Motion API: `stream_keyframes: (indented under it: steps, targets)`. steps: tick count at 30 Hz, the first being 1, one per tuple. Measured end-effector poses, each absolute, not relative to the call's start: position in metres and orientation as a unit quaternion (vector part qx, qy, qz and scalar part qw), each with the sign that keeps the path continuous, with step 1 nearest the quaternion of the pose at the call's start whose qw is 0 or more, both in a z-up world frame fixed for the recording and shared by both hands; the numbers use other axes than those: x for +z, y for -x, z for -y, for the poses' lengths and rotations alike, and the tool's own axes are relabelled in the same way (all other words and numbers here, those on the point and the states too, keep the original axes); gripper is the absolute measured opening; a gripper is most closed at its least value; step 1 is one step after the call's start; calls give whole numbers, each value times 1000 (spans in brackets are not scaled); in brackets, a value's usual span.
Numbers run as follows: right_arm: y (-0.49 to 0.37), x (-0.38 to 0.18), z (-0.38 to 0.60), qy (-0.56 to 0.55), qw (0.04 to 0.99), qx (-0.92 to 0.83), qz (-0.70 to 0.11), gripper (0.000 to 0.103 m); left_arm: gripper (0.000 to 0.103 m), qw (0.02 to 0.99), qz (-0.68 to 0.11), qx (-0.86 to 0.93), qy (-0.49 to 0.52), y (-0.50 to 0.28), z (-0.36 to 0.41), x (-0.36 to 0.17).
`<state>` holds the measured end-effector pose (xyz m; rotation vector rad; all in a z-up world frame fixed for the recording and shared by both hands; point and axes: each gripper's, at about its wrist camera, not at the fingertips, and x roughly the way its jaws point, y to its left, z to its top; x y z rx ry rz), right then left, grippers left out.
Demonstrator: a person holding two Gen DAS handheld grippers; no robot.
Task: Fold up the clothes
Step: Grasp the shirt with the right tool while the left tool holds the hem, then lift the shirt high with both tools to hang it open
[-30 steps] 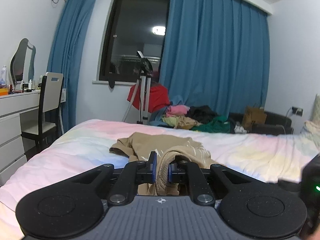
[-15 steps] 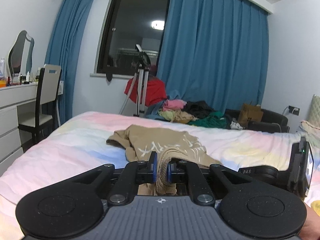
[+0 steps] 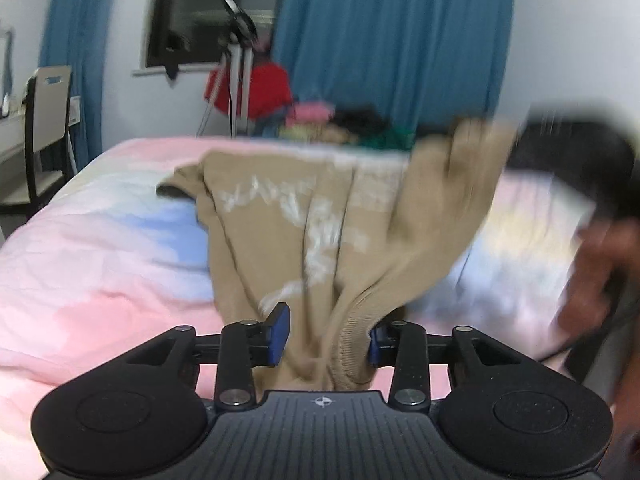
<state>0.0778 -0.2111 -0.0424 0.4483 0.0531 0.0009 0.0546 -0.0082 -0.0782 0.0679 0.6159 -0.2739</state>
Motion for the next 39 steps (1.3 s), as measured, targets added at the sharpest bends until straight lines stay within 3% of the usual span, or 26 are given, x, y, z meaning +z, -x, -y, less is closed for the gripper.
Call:
stream_keyframes:
  steps: [3, 5, 10, 12, 13, 14, 15, 23, 31, 39]
  targets:
    - [-78, -40, 216, -222, 975, -11, -15, 5, 42, 935, -333, -111, -56, -62, 12, -91]
    - [-78, -38, 218, -224, 974, -17, -11, 5, 49, 937, -334, -91, -50, -66, 7, -92]
    - [-88, -49, 223, -213, 975, -46, -42, 8, 54, 967, -253, -18, 19, -57, -27, -69]
    - [-94, -55, 225, -207, 975, -62, -59, 29, 54, 976, -212, 9, 38, -50, -39, -58]
    - [-99, -58, 226, -204, 974, -74, -72, 58, 54, 979, -196, 22, 45, -47, -43, -53]
    - [-102, -61, 226, -197, 973, -85, -81, 81, 54, 981, -181, 35, 51, -45, -48, -49]
    - [-105, -63, 227, -189, 973, -96, -90, 87, 54, 984, -166, 40, 55, -42, -49, -43]
    - [-102, 8, 225, -149, 985, -71, -58, 86, 54, 995, -34, 46, 83, -34, -52, 47]
    - [-95, 176, 226, -117, 992, -29, 37, 87, 52, 988, 79, 19, 130, -39, -61, 231]
    - [-24, 337, 228, -68, 988, 17, 134, 87, 52, 985, 153, 6, 76, 13, -65, 395]
